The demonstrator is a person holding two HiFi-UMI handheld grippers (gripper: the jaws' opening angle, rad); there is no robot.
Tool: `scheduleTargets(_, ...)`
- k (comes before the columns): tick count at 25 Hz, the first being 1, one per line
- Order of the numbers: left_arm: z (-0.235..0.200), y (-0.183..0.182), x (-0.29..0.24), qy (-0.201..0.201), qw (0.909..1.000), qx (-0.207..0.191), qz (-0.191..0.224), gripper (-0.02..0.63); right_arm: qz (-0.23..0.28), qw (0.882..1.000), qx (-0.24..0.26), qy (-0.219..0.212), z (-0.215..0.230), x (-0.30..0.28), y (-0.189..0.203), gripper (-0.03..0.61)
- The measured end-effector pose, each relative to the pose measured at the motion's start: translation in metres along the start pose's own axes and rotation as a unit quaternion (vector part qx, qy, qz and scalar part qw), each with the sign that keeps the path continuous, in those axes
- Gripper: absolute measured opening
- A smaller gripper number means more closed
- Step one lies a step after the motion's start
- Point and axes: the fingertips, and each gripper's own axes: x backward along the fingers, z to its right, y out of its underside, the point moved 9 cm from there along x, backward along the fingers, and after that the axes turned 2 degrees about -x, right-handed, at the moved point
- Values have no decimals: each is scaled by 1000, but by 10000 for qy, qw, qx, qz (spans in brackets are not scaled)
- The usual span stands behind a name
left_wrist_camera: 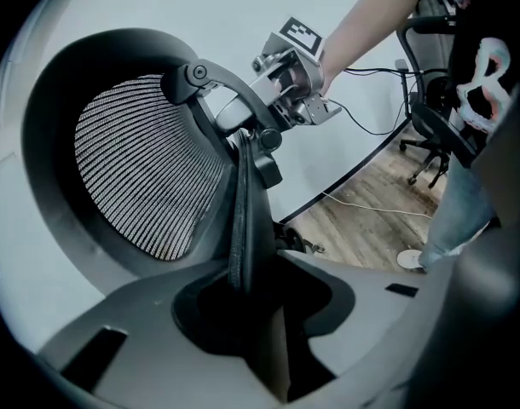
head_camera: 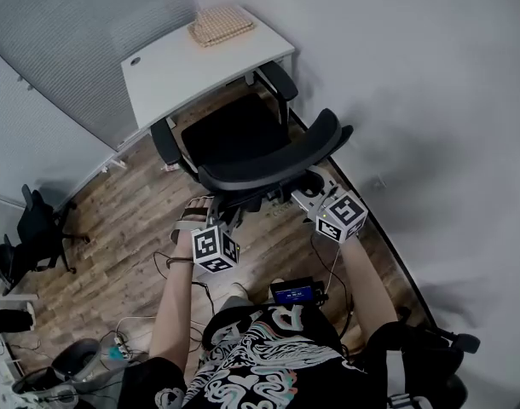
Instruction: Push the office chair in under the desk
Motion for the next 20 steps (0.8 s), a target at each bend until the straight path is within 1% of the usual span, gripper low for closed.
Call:
scheduleTargets(6,1,-4,3,41,10000,52,-55,138,-81,9999,41,117,-3,4,-4,170)
scheduleTargets(9,2,-3,0,181,9996,139,-154,170,-169,9997,73,171,-3,3,-3,169)
scheduleTargets(11,2,-2,0,186,9996,138,-164,170,-219,9995,57,234,-4,7,-2,167)
scheduleTargets(13,0,-2,0,274,9994,140,-166,173,-176,9993,-139,307,-5,15,0,167)
scheduleTargets(16,0,-1,1,579,9980,189,-187,239,-52,9980,-463,436,-10,31,5,167)
scheduleTargets(20,0,0,5,578,9979,213,-194,247,-4,9969,-495,613,-19,49,4,167)
